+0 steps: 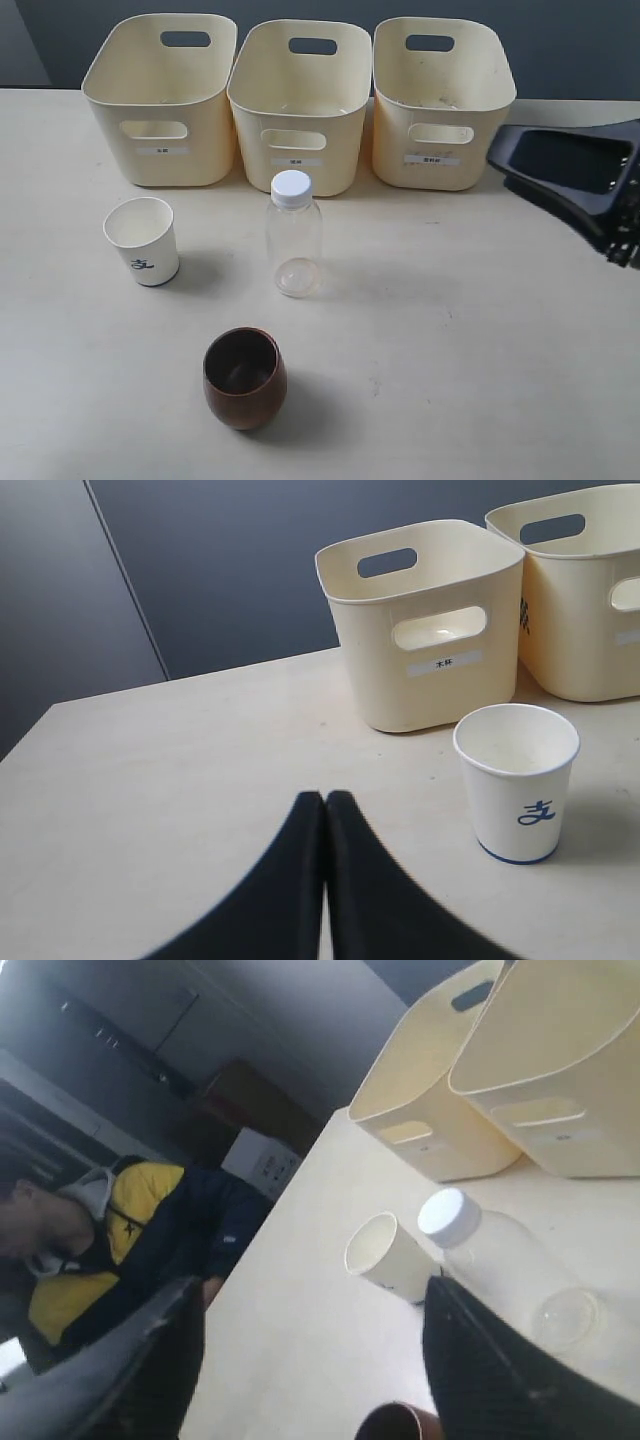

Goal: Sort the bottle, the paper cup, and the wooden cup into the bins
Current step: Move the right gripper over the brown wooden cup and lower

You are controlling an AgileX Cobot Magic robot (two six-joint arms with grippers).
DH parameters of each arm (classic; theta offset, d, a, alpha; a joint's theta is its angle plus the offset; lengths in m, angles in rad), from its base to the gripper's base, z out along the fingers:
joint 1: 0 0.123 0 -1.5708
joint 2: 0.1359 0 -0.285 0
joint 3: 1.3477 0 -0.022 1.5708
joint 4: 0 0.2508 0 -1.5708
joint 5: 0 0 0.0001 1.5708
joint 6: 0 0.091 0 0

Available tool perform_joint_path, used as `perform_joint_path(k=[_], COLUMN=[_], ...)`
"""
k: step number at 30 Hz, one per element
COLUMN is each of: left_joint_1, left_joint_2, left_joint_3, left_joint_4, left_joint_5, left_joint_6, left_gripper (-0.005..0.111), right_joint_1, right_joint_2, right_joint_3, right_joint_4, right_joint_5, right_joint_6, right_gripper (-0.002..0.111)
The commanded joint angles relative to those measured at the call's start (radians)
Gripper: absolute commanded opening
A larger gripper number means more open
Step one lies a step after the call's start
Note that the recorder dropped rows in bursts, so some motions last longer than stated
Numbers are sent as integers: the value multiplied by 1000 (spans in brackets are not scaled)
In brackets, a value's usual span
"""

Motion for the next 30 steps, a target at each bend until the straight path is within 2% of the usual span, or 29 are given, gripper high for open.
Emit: perform_joint_path(k=[1,8,13,17,25,30], left_joint_1=[-3,-3,-3,-3,-3,-3], left_joint_2=[-5,-5,-5,-5,-5,-5], left_joint_3=[1,1,1,1,1,1], left_joint_4=[8,8,8,8,8,8], left_joint_5=[-4,-7,-7,-7,-7,-7], left_joint_6=[-2,-2,-2,-2,-2,-2], left_gripper=[0,0,0,0,0,0], right_joint_1=[140,456,622,705,815,827], right_joint_2=[124,319,439,529,698,762], right_joint_3=[-33,-124,-196,-246,-324,-347], right_joint_4=[18,18,18,18,18,18], right_joint_5=[-53,-271,-432,-589,-576,-575], right_joint_6=[-93,-100,-100,-100,-96,-96], right_gripper=[61,61,61,61,61,61])
